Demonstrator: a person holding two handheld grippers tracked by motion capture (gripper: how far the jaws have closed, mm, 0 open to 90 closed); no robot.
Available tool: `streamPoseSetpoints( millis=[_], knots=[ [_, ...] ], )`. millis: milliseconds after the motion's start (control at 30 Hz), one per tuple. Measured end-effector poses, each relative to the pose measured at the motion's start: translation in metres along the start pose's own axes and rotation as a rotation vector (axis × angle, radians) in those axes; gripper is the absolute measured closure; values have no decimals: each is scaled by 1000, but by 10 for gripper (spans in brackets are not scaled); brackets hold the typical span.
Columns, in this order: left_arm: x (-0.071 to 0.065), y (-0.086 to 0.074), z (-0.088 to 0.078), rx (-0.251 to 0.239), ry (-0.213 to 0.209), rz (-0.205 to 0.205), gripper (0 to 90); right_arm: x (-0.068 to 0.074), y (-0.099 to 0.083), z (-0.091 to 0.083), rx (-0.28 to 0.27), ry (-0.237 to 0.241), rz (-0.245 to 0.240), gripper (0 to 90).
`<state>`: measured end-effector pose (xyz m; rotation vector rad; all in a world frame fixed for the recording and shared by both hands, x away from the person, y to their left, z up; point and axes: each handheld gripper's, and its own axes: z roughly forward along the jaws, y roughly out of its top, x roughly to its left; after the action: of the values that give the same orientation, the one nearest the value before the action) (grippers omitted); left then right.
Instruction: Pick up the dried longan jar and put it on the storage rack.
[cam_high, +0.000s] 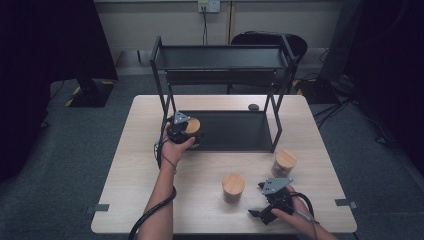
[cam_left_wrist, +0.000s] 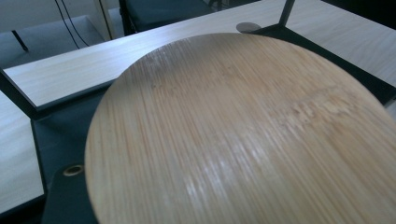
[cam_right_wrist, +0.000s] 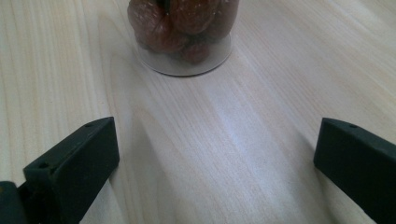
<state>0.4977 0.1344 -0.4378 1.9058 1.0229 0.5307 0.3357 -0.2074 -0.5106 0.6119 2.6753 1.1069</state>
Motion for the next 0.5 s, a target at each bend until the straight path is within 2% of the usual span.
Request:
streamPoseSetpoints(
  millis=[500],
  knots=[
    [12,-1,20,-23,51,-27,260,0,0,0,0,0,0,0]
  ],
)
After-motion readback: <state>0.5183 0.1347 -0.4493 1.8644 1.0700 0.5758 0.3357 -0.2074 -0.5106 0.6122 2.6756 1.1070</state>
